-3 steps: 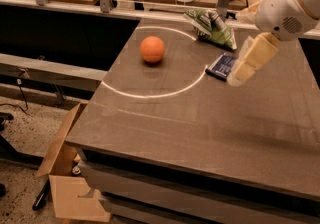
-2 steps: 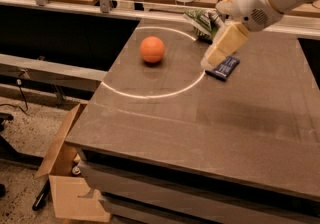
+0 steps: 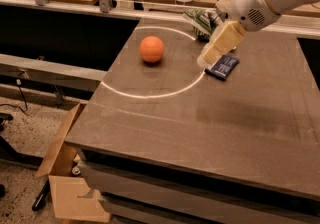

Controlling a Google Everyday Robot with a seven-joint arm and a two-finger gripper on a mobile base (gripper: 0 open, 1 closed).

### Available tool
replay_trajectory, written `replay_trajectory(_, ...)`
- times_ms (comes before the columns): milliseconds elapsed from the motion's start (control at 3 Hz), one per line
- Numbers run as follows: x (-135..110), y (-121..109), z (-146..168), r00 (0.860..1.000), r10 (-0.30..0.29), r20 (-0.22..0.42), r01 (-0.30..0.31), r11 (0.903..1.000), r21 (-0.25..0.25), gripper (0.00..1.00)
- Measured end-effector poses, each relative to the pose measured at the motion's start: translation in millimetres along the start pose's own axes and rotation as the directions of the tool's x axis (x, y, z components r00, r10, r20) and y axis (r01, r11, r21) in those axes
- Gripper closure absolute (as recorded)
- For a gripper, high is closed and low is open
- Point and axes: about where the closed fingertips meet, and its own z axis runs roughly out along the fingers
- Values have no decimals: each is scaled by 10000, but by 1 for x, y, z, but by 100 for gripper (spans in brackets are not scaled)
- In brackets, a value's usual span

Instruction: Move orange near rxbar blueberry

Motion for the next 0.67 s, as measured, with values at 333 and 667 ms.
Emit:
replay_trajectory(333,-9,-15,26,9978,533,386,-549,9977,409,0)
replay_trajectory(667,-17,-34,58,9958,874,290,-894,9929,782,0)
